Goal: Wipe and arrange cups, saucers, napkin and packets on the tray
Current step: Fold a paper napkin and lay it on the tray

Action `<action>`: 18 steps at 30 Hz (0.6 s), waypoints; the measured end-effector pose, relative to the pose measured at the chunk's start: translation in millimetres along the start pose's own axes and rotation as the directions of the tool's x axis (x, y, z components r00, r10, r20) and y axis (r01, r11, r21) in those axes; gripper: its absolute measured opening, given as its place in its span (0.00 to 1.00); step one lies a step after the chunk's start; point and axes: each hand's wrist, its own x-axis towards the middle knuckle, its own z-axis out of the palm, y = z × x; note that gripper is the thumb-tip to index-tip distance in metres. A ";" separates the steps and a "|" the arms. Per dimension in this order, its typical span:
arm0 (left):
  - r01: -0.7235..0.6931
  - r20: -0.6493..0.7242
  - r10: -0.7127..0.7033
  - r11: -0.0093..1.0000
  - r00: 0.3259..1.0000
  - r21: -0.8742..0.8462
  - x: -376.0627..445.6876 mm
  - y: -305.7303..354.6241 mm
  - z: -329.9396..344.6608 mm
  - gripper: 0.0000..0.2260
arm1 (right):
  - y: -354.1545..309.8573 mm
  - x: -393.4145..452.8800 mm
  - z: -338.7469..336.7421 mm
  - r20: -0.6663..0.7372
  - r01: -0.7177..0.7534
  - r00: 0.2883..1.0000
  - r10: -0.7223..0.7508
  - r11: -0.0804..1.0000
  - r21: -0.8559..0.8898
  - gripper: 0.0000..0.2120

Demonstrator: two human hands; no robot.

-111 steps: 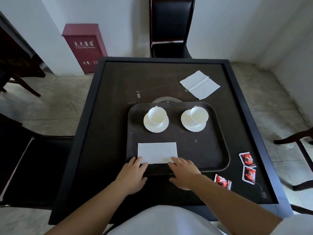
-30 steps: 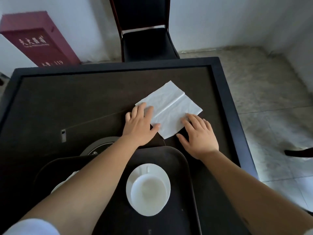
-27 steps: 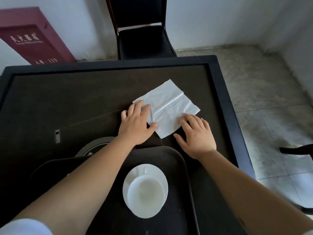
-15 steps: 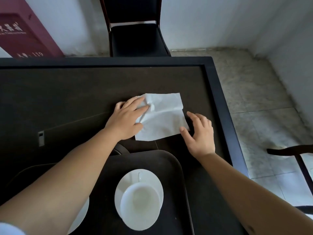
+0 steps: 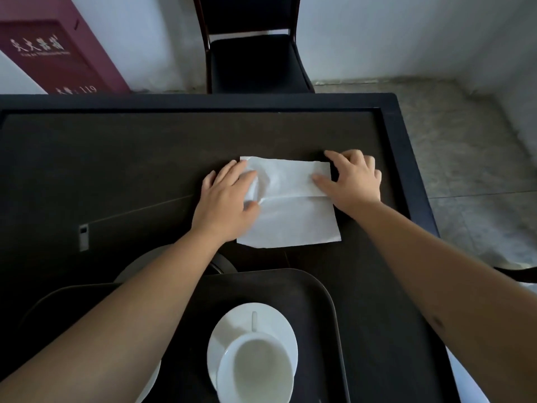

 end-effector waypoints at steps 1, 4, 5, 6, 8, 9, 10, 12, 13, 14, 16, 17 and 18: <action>0.016 -0.004 -0.016 1.000 1.000 -0.009 -0.1 -0.1 -0.6 0.22 | -1.7 4.0 0.1 0.010 0.012 1.000 -0.012 1.000 -0.001 0.27; 0.064 -0.030 -0.067 0.993 0.997 -0.098 1.1 -1.3 -2.4 0.26 | -6.1 8.9 -0.3 -0.021 0.020 1.000 -0.018 0.996 0.086 0.12; 0.083 -0.033 -0.089 0.988 0.996 -0.133 2.2 -2.0 -2.5 0.26 | -7.0 9.1 -0.7 -0.040 0.017 0.999 -0.012 0.991 0.129 0.06; 0.107 -0.029 -0.113 0.982 0.993 -0.158 3.5 -2.4 -2.2 0.27 | -7.2 8.6 -1.1 -0.059 0.017 0.998 -0.007 0.984 0.176 0.03; 0.158 -0.014 -0.163 0.970 0.987 -0.184 5.6 -1.7 -1.5 0.28 | -7.4 4.4 -2.6 -0.084 0.031 0.996 -0.008 0.959 0.280 0.03; 0.176 -0.010 -0.181 0.966 0.983 -0.190 6.7 -1.2 -1.2 0.29 | -7.4 1.7 -3.7 -0.093 0.038 0.996 -0.007 0.942 0.335 0.03; 0.185 -0.012 -0.191 0.963 0.981 -0.194 7.7 -0.6 -1.1 0.30 | -7.1 -1.0 -3.9 -0.100 0.042 0.995 -0.004 0.923 0.383 0.02; 0.189 -0.019 -0.196 0.963 0.981 -0.190 9.5 0.0 -0.9 0.32 | -6.8 -6.5 -3.7 -0.097 0.046 0.995 -0.002 0.894 0.445 0.01; 0.190 -0.020 -0.197 0.963 0.980 -0.191 10.4 -0.1 -1.0 0.33 | -7.1 -9.1 -3.7 -0.084 0.043 0.996 -0.003 0.877 0.479 0.01; 0.194 -0.022 -0.203 0.959 0.979 -0.205 11.0 -0.5 -1.3 0.34 | -8.0 -11.3 -3.5 -0.072 0.041 0.997 -0.004 0.850 0.525 0.03; 0.229 -0.011 -0.242 0.933 0.970 -0.278 11.7 -2.2 -3.6 0.36 | -10.3 -15.5 -3.3 -0.054 0.047 0.998 -0.016 0.776 0.630 0.07; 0.259 0.004 -0.273 0.909 0.962 -0.327 12.0 -2.8 -5.4 0.37 | -11.6 -18.2 -3.8 -0.039 0.047 0.999 -0.029 0.733 0.679 0.10; 0.287 0.020 -0.302 0.883 0.953 -0.372 12.5 -3.2 -7.4 0.38 | -12.3 -21.5 -4.4 -0.018 0.046 0.999 -0.048 0.693 0.719 0.13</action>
